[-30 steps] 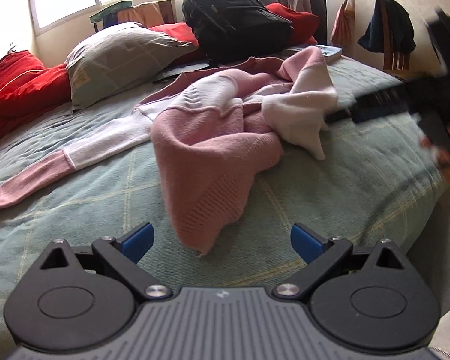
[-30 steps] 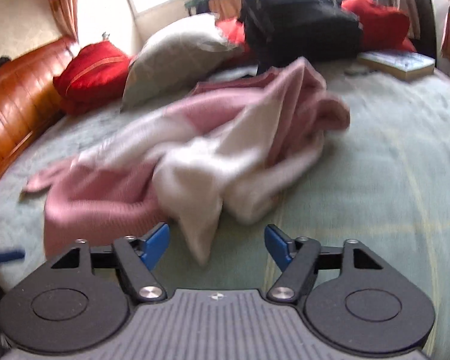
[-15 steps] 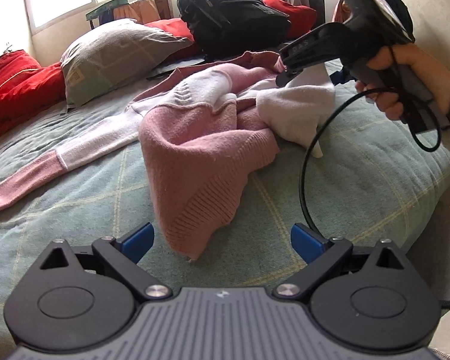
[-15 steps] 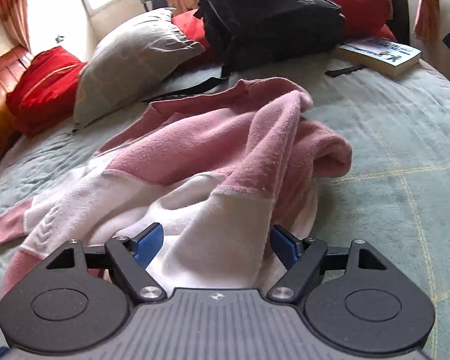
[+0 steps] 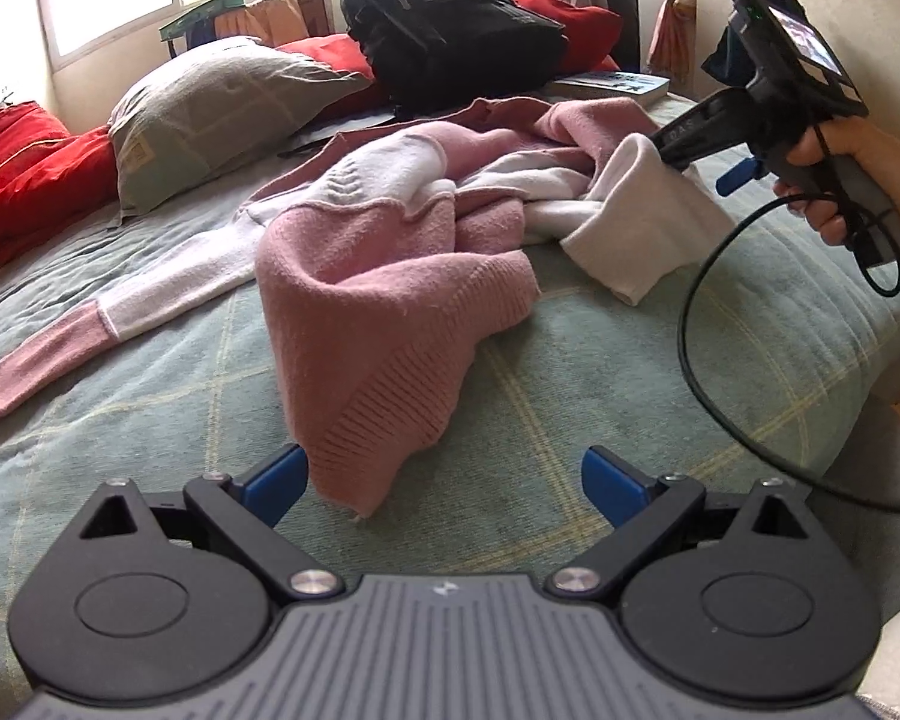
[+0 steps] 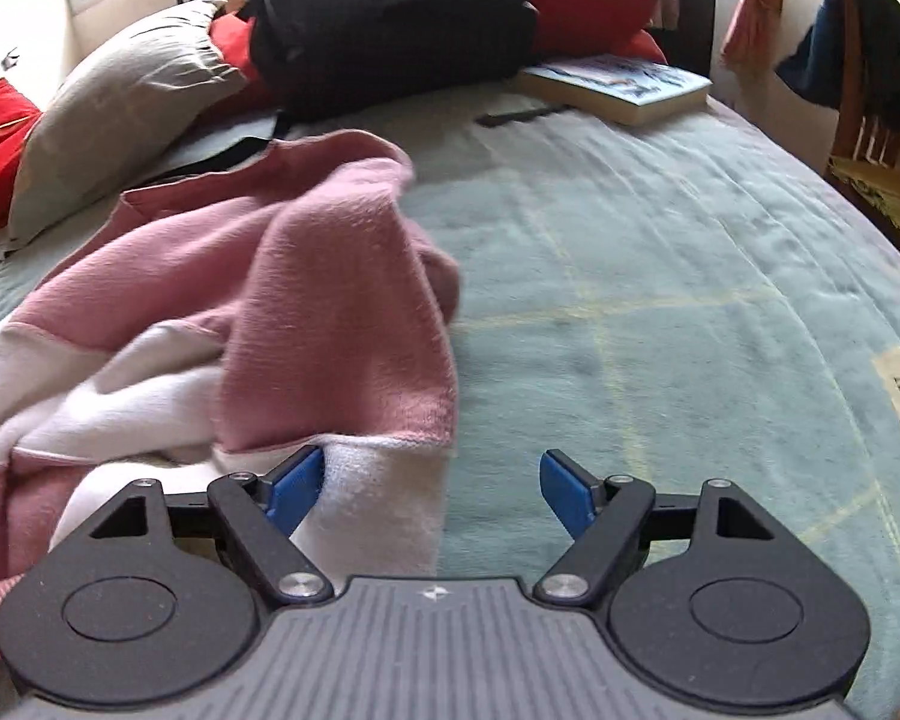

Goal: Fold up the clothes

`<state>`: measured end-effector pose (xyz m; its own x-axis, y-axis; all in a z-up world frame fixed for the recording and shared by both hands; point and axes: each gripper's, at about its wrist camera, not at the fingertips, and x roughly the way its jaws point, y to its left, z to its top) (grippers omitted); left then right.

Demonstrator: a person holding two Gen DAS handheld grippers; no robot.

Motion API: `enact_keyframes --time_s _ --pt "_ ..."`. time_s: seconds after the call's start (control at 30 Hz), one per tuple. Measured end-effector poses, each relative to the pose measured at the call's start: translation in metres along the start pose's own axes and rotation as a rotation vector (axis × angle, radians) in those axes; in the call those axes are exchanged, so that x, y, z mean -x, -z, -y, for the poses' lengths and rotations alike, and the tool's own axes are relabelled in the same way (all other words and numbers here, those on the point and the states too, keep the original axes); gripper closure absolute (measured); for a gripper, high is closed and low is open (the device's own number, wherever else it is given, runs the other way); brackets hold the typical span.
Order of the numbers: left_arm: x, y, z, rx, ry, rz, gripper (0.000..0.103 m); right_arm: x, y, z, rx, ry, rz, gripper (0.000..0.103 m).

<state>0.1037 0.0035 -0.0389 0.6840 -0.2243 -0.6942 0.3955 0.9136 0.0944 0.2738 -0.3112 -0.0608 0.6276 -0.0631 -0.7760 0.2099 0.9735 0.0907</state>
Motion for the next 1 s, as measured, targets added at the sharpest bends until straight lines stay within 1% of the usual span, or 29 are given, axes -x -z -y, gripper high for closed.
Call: enact_keyframes --time_s 0.07,0.1,0.27,0.33,0.4,0.47,0.53,0.6,0.63,0.7,0.77,0.87,0.93,1.0 --pt "0.001 0.000 0.000 0.000 0.003 0.002 0.005 0.003 0.000 0.002 0.016 0.012 0.004 0.021" --pt "0.001 0.000 0.000 0.001 0.001 0.001 0.005 0.005 0.000 0.001 0.018 0.002 0.008 0.021" --pt "0.003 0.001 0.000 0.003 -0.008 0.005 0.005 0.026 -0.008 -0.005 -0.021 -0.120 0.021 0.020" --pt "0.004 0.001 0.000 0.003 -0.007 0.009 0.005 0.034 -0.012 -0.017 -0.007 -0.167 0.019 0.019" --pt "0.005 0.002 0.000 0.004 -0.004 0.012 0.005 0.041 -0.015 -0.032 0.016 -0.210 0.014 0.015" --pt "0.006 0.003 -0.001 0.010 -0.005 0.013 0.005 0.044 -0.015 -0.052 0.059 -0.223 -0.001 0.011" --pt "0.006 0.005 -0.003 0.015 -0.006 0.014 0.005 0.041 -0.011 -0.068 0.120 -0.191 -0.023 0.011" --pt "0.008 0.007 -0.004 0.019 -0.006 0.017 0.005 0.033 -0.006 -0.077 0.174 -0.104 -0.056 0.011" --pt "0.010 0.008 -0.005 0.022 -0.003 0.021 0.005 0.029 -0.002 -0.077 0.189 -0.055 -0.064 0.011" --pt "0.011 0.010 -0.007 0.030 0.007 0.027 0.005 0.028 0.005 -0.068 0.186 -0.006 -0.074 0.011" --pt "0.010 0.011 -0.008 0.036 0.014 0.026 0.005 0.032 0.011 -0.057 0.162 0.025 -0.065 0.011" --pt "0.008 0.012 -0.007 0.035 0.019 0.024 0.005 0.037 0.021 -0.053 0.158 0.071 -0.038 0.011" --pt "0.006 0.013 -0.005 0.032 0.023 0.024 0.005 0.036 0.028 -0.057 0.175 0.112 -0.011 0.011" --pt "0.009 0.013 -0.004 0.029 0.028 0.029 0.005 0.030 0.034 -0.065 0.210 0.178 0.025 0.011"
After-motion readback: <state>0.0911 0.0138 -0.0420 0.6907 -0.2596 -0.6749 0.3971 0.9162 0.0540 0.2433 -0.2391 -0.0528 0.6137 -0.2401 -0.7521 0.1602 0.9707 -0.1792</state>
